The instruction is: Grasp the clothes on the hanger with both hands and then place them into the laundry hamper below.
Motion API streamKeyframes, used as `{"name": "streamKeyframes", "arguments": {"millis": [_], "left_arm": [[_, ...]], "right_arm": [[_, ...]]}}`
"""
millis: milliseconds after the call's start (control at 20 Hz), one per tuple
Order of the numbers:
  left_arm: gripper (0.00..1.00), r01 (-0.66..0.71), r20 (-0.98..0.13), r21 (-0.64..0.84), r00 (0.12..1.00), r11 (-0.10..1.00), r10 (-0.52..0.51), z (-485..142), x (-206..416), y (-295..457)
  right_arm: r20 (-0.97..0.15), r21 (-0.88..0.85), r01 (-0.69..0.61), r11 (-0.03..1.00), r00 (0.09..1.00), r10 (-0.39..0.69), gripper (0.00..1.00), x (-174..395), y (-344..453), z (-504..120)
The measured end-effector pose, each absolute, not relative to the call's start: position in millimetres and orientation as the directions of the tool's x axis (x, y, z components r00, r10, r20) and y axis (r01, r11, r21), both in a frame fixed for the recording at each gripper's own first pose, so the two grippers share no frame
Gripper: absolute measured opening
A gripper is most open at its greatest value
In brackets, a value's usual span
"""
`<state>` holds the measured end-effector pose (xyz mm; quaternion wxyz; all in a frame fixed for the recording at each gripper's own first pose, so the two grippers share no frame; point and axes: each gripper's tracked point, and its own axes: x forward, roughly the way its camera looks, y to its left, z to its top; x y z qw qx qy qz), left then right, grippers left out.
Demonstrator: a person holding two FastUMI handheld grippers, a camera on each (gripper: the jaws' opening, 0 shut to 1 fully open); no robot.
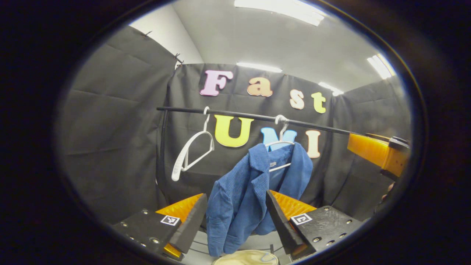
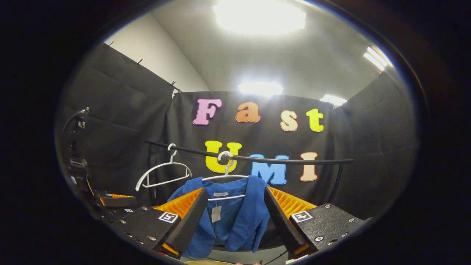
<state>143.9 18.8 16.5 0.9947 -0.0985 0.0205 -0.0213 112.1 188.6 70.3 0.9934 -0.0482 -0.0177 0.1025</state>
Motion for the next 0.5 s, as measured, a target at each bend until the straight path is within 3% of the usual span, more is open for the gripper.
{"name": "streamKeyframes", "arguments": {"millis": [500], "left_arm": [[0.93,-0.091,-0.083,-0.240,0.994,0.966,0.073,6.0,216.3,-40.3]], "right_arm": [[-0.074,-0.013,-0.260,0.965,0.963,0.259,0.95,233.1,128.7,6.2]]}}
